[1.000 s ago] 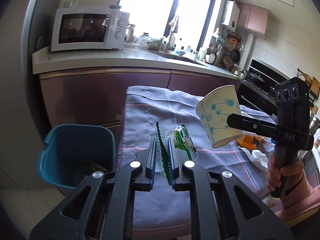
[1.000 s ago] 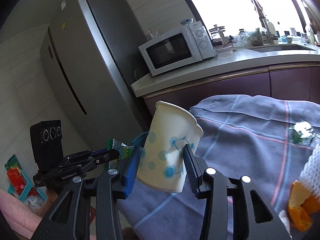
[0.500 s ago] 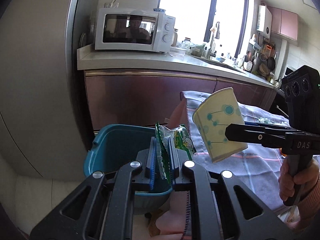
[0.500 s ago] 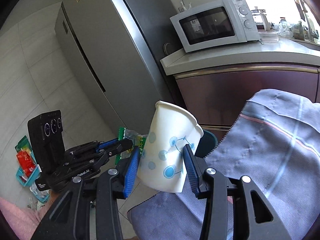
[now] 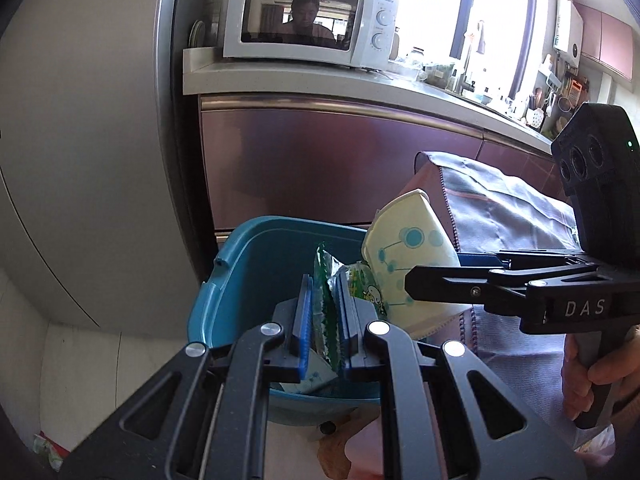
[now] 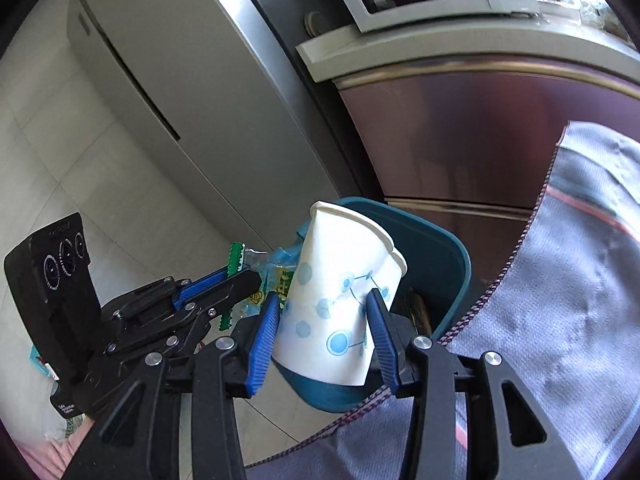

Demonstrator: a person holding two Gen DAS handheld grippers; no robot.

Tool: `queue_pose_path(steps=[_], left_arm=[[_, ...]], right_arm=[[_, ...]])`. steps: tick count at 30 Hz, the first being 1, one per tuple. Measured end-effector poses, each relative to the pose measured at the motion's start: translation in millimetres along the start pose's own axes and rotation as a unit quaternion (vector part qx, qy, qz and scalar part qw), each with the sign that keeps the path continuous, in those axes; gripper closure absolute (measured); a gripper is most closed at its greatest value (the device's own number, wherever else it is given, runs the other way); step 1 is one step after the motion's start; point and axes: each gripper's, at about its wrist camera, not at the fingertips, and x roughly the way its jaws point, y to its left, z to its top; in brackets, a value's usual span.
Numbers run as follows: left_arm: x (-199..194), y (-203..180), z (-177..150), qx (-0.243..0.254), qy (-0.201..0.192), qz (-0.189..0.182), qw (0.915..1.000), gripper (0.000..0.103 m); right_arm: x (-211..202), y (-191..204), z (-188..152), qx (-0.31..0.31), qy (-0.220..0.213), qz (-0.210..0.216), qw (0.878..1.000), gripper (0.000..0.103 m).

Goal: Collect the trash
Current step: 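Lower the packet and cup into the teal bin and open both tools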

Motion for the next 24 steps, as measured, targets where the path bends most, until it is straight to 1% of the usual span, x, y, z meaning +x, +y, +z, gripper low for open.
queue_pose_path(steps=[3, 5, 6, 7, 9, 11, 15, 16, 19, 24], left_arm=[[11.9, 2.4, -1.8, -0.002, 0.009, 0.007, 0.9999, 0.091], [18.5, 2.3, -4.3, -0.004, 0.014, 0.009, 0.9998, 0.09], [23.5, 3.1, -3.9, -0.006, 0.019, 0.011, 0.9997, 0.09], [25.2, 2.0, -7.5, -0.008, 0.022, 0.013, 0.9996, 0.09], [32.5, 1.4, -8.6, -0.009, 0.025, 0.022, 0.9994, 0.089], [38.9, 1.0, -10.5, -0.012, 0.031, 0.023, 0.9992, 0.085], [42.2, -2.5, -14.3, -0.011, 0.029, 0.028, 0.9991, 0.079], [41.5, -4.4, -15.3, -0.01, 0.028, 0.028, 0.9992, 0.079], [35.8, -10.6, -15.9, -0.006, 0.021, 0.02, 0.9996, 0.078], [14.8, -33.5, -12.4, 0.011, -0.009, -0.005, 0.9999, 0.07]], right_arm=[[12.4, -6.8, 3.3, 0.019, 0.017, -0.003, 1.0, 0.059], [15.3, -6.9, 5.8, 0.021, 0.017, -0.009, 1.0, 0.06], [15.3, -6.9, 7.4, 0.023, 0.016, -0.009, 1.0, 0.058], [16.8, -7.3, 7.8, 0.025, 0.015, -0.01, 1.0, 0.053], [15.5, -6.6, 7.0, 0.024, 0.012, -0.014, 1.0, 0.05], [15.5, -8.7, 6.7, 0.024, 0.009, -0.012, 1.0, 0.05], [3.6, -14.6, 1.1, 0.033, -0.004, -0.01, 0.999, 0.05], [-1.6, -16.0, -1.4, 0.034, -0.009, -0.01, 0.999, 0.05], [-19.6, -17.4, -8.3, 0.033, -0.025, -0.008, 0.999, 0.05], [-56.6, -12.1, -19.3, 0.017, -0.056, -0.007, 0.998, 0.049]])
